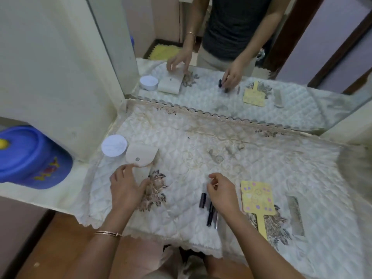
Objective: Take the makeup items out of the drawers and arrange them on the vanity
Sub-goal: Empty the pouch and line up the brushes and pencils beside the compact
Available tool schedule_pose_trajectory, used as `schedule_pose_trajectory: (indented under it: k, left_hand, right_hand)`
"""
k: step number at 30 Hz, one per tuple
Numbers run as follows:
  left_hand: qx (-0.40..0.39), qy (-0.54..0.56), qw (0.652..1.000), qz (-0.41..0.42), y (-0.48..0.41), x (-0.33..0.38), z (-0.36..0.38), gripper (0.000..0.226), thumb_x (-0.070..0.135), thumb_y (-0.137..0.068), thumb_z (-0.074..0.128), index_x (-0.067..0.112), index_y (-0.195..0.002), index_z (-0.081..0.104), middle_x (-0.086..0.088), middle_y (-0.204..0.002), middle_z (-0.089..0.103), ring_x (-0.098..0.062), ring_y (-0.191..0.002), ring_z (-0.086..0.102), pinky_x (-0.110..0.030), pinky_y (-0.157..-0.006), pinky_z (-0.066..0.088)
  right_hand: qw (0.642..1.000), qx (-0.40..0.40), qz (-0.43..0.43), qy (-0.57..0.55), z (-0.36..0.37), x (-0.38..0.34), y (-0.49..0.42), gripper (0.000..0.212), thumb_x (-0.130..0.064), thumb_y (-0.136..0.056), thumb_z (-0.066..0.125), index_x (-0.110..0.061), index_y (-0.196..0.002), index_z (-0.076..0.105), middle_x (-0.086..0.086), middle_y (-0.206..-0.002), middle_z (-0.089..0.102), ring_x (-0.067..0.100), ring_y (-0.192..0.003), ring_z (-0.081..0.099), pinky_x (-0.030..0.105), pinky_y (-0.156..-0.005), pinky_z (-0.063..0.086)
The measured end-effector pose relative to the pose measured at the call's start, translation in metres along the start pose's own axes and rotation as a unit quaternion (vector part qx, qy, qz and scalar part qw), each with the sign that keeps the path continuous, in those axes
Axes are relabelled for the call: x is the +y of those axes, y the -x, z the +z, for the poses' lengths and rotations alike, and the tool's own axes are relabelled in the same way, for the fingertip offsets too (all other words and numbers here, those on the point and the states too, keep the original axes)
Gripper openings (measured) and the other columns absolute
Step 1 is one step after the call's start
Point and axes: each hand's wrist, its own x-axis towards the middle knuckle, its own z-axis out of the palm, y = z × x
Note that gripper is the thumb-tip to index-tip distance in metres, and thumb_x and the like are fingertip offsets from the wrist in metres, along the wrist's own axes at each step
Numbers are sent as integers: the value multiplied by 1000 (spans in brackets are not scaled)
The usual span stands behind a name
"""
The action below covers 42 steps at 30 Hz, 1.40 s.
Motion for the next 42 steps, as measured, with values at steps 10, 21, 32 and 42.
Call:
schedule_pose_trajectory:
  k: [10,21,32,42]
  left_hand:
    - [-105,-17,994,-23,-22,-26,-1,100,47,-70,70,5,-143,15,-18,-147,26,-34,-136,21,-39,-112,19]
    - [-124,50,989,-67,-44,-31,-5,85,47,-71,70,7,-135,30,-15,-135,40,-31,-125,35,-37,-103,29]
    - [-301,293,902,-100,-33,-12,-46,48,23,-70,78,14,-108,51,1,-98,59,-20,-93,59,-36,-77,51]
    - [-382,308,871,15,20,26,-32,50,21,-57,83,23,-104,66,0,-101,73,-17,-91,70,-38,-83,56]
  right_hand:
    - [938,-139,-241,207,67,-100,-47,51,-11,-89,49,-13,-137,36,7,-146,36,23,-133,34,35,-106,33]
    - [852,-169,-349,352,95,-125,-86,47,-5,-88,48,-8,-134,40,11,-143,42,26,-134,37,36,-109,30]
    - [935,-117,-257,216,53,-110,-51,29,-32,-96,37,-22,-106,63,1,-95,72,21,-86,64,33,-69,46]
    - [983,161,-59,66,-24,-56,-37,40,-4,-81,59,-1,-119,50,20,-114,55,36,-103,50,40,-85,43]
